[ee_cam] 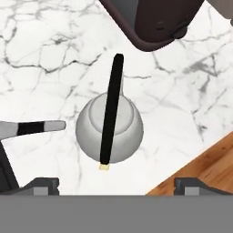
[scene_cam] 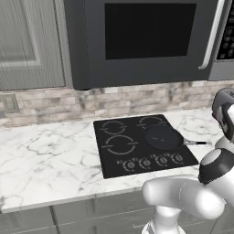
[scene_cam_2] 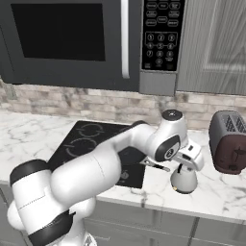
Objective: Pick the kettle from the counter and place it on a stove burner. Then turn the burner on.
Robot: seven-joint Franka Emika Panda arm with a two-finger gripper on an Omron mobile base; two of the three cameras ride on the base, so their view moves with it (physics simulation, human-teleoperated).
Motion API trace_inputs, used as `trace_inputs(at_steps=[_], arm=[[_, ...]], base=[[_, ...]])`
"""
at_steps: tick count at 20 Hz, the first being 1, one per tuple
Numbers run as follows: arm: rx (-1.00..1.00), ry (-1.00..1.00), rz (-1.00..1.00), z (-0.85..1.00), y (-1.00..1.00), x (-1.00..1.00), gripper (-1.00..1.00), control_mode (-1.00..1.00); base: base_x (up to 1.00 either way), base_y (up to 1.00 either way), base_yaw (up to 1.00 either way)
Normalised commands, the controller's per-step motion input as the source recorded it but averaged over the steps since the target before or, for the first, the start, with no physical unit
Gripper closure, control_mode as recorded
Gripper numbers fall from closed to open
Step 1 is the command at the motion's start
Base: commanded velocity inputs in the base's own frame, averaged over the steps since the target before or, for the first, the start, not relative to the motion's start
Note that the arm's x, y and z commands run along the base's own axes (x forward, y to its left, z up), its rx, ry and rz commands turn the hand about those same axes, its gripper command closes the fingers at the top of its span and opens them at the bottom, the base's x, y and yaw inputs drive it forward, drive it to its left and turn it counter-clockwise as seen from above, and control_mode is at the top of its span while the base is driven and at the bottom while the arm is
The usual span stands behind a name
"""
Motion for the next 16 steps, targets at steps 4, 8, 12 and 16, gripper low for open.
trace_inputs(at_steps=[4,8,12,16], arm=[[0.0,0.0,0.0,-0.09,-0.24,0.31,-1.0,-1.0],[0.0,0.0,0.0,-0.14,-0.16,0.34,-1.0,-1.0],[0.0,0.0,0.0,-0.16,-0.14,0.26,-1.0,-1.0],[0.01,0.0,0.0,-0.18,-0.11,0.21,-1.0,-1.0]], base=[[0.0,0.0,0.0],[0.0,0.0,0.0],[0.0,0.0,0.0],[0.0,0.0,0.0]])
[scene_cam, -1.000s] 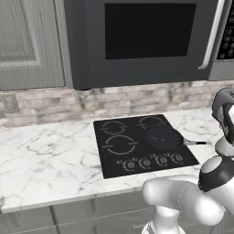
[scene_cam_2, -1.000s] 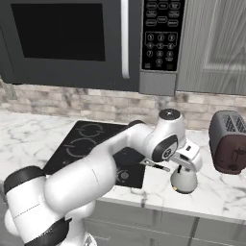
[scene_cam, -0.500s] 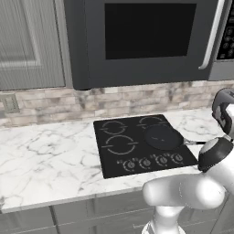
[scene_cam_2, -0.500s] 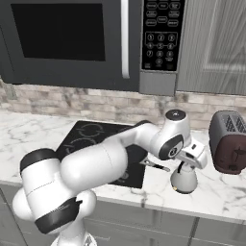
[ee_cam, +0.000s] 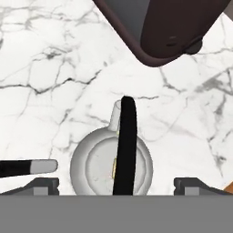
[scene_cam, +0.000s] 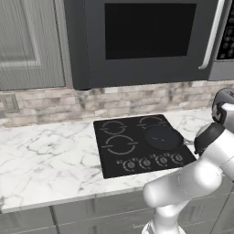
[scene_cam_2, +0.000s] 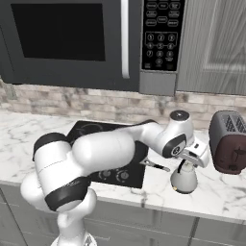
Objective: Pick the kettle from the counter and place it on a stove burner. Then turn the burner on.
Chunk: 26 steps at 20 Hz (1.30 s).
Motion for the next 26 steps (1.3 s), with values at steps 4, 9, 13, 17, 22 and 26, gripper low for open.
trace_inputs(at_steps=[4,9,13,17,22,26], arm=[[0.0,0.0,0.0,-0.19,-0.09,0.07,-1.0,-1.0],[0.0,0.0,0.0,-0.06,-0.01,0.0,1.0,-1.0],[0.0,0.0,0.0,0.0,0.0,0.0,1.0,-1.0],[0.0,0.0,0.0,0.0,0.0,0.0,1.0,-1.0],[0.0,-0.03,0.0,0.0,0.01,-0.03,1.0,-1.0],[0.04,-0.29,0.0,0.14,0.03,-0.26,1.0,-1.0]], base=[[0.0,0.0,0.0],[0.0,0.0,0.0],[0.0,0.0,0.0],[0.0,0.0,0.0],[0.0,0.0,0.0],[0.0,0.0,0.0]])
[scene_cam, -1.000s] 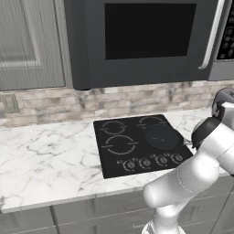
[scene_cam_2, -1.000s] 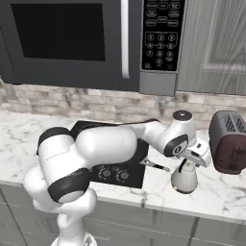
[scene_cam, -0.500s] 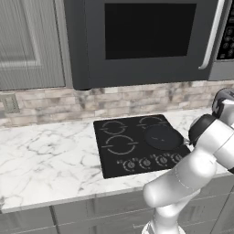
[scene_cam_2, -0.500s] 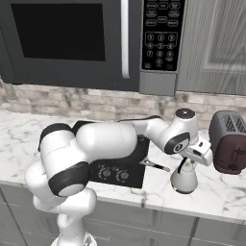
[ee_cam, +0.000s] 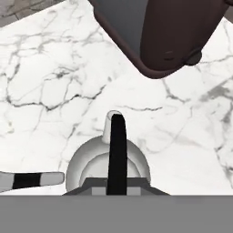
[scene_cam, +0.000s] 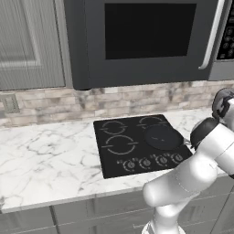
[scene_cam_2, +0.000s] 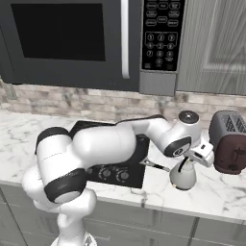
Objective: Pick the kettle from the counter and place it on a stove burner. Then turn the burner on.
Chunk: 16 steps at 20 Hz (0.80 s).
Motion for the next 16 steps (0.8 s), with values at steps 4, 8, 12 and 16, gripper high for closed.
trace_inputs(at_steps=[4,8,12,16], arm=[[0.1,-0.44,0.0,0.46,0.0,-0.43,1.0,-1.0],[0.12,-0.38,0.0,0.67,0.01,-0.32,1.0,-1.0],[0.09,-0.22,-0.02,0.98,0.13,-0.27,1.0,-1.0],[0.08,-0.13,-0.04,1.0,0.19,-0.26,1.0,-1.0]], base=[[0.0,0.0,0.0],[0.0,0.0,0.0],[0.0,0.0,0.0],[0.0,0.0,0.0]])
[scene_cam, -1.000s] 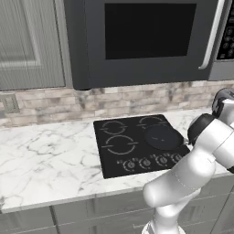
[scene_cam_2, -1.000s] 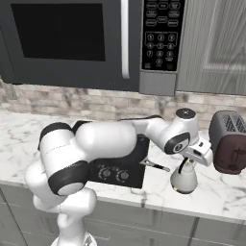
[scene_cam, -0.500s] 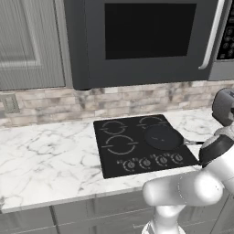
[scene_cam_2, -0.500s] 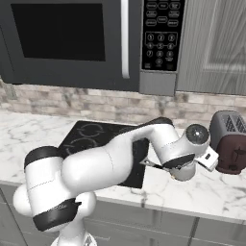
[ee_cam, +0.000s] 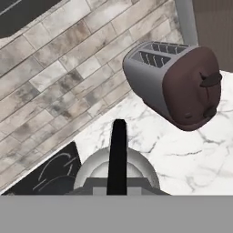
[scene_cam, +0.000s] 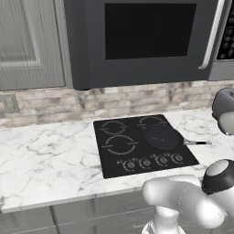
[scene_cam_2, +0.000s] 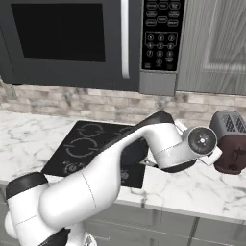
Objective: Pick the kettle from the counter and place it on a stove burner. Then turn the burner on.
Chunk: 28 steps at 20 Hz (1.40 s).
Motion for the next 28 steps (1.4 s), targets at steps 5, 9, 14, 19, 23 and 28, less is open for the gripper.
trace_inputs(at_steps=[5,9,14,19,23,28], arm=[[0.1,-0.01,0.0,0.64,0.64,-0.3,1.0,-1.0],[0.09,0.0,0.0,0.06,0.96,-0.43,1.0,-1.0],[0.11,0.0,0.01,0.0,1.0,-0.43,1.0,-1.0],[0.07,-0.01,0.0,0.04,1.0,-0.12,1.0,-1.0],[0.0,0.0,0.0,0.25,1.0,0.0,1.0,-1.0],[-0.02,0.03,0.0,0.22,1.0,0.0,1.0,-1.0]], base=[[0.0,0.0,0.0],[0.0,0.0,0.0],[0.0,0.0,0.0],[0.0,0.0,0.0],[0.0,0.0,0.0],[0.0,0.0,0.0]])
